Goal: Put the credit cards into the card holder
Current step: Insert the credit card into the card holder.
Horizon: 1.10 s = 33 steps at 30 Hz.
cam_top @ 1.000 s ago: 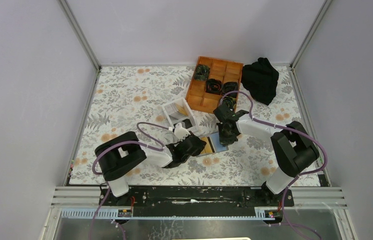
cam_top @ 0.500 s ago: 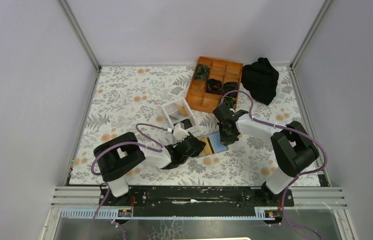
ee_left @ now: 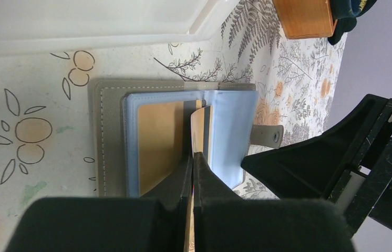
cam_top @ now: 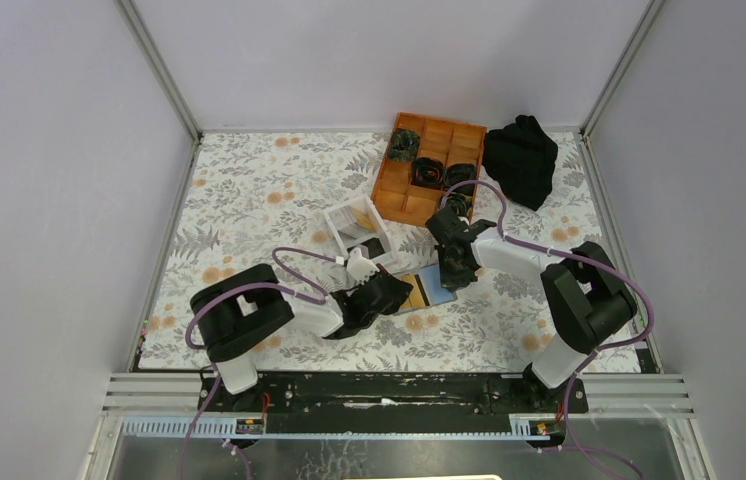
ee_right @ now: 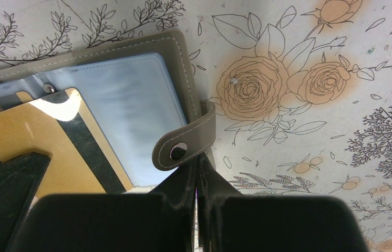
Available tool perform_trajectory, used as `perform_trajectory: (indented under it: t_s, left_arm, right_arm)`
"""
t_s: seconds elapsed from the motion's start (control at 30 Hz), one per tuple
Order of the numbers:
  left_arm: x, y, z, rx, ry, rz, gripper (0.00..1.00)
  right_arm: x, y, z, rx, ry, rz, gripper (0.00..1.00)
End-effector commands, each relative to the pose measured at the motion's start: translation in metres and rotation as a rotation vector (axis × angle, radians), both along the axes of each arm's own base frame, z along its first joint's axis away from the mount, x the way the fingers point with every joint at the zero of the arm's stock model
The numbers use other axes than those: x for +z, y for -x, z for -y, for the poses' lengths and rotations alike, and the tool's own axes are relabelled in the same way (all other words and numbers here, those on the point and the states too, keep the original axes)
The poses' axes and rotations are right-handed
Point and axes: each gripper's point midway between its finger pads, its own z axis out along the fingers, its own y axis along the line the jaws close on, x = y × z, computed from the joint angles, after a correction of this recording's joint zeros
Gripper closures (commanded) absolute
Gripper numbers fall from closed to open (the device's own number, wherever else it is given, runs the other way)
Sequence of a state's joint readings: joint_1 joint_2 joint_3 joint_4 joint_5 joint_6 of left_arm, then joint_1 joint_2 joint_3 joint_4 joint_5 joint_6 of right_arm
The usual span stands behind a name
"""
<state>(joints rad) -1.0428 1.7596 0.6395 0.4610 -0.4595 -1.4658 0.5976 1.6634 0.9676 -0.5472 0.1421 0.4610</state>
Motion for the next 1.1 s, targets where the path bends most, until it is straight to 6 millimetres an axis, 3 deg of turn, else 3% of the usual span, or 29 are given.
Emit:
perform_trajectory:
  t_s: [0.0, 0.63, 1.07]
  left_arm:
    - [-0.041, 0.006, -0.032, 0.027, -0.16, -0.041, 1.0]
    - [-0.04, -0.003, -0.034, 0.073, -0.152, -0.019, 1.0]
    - [-0.051, 0.001, -0.027, 0.038, -0.144, -0.043, 1.0]
  right_arm:
    - [-0.011, 0.008, 0.012, -0.004, 0.072, -0.039, 0.99]
    - [-0.014, 0.011, 0.013, 0.001, 0.074, -0.055, 0.99]
    - [-0.016, 0.012, 0.012, 0.003, 0.074, -0.065, 0.99]
